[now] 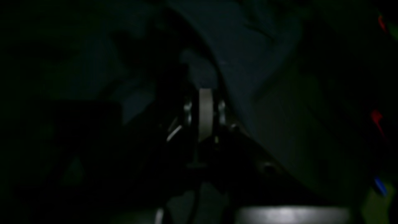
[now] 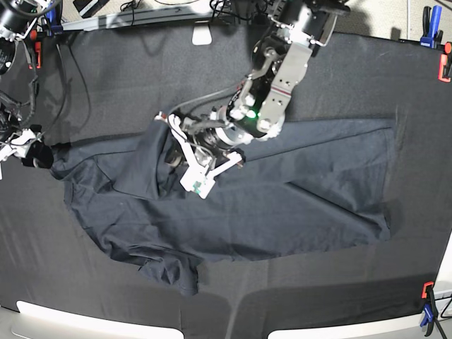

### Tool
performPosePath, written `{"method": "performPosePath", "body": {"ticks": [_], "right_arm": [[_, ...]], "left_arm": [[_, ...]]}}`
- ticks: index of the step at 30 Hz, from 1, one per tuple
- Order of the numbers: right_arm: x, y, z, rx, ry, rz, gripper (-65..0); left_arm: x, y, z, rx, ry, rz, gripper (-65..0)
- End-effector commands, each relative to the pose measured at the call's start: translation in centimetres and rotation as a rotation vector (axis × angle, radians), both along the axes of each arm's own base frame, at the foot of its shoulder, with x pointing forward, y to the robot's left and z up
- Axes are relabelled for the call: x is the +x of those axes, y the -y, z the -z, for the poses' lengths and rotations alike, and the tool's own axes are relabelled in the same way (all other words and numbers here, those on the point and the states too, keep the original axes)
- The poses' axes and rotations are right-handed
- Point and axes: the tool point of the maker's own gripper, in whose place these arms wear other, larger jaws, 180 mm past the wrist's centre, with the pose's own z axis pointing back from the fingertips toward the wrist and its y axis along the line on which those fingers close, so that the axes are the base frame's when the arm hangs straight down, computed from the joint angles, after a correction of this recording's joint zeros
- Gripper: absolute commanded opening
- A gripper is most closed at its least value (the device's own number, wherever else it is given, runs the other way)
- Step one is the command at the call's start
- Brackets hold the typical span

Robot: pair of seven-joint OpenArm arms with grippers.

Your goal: Layout the t-shirt on the table in an organized manner, then fold the t-shirt properly

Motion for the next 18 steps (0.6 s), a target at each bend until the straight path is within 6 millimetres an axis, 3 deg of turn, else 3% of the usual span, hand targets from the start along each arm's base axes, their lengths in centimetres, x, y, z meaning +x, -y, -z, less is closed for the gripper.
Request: {"method": "performPosePath", "body": {"ticks": [1, 5, 11, 14, 18], "right_arm": [[0.7, 0.4, -1.9, -0.022, 0.051, -0.019, -38.6], [0.7, 0.4, -1.9, -0.023, 0.051, -0.019, -38.6], [0.7, 0.4, -1.9, -0.022, 0.051, -0.019, -38.6], [0.7, 0.4, -1.9, -0.022, 0.051, -0.019, -38.6], [0.7, 0.4, -1.9, -0.022, 0.051, -0.019, -38.6]], "left_arm": [[2.0, -0.6, -2.0, -0.011, 0.070, -0.038, -65.0], [4.6, -4.2, -1.9, 0.083, 0.112, -0.142, -65.0], [6.9, -8.6, -1.7, 0.170, 0.150, -0.252, -65.0], [7.3, -9.7, -1.6, 0.193, 0.161, -0.279, -65.0], [7.4, -9.7, -1.6, 0.205, 0.177, -0.278, -65.0]]}}
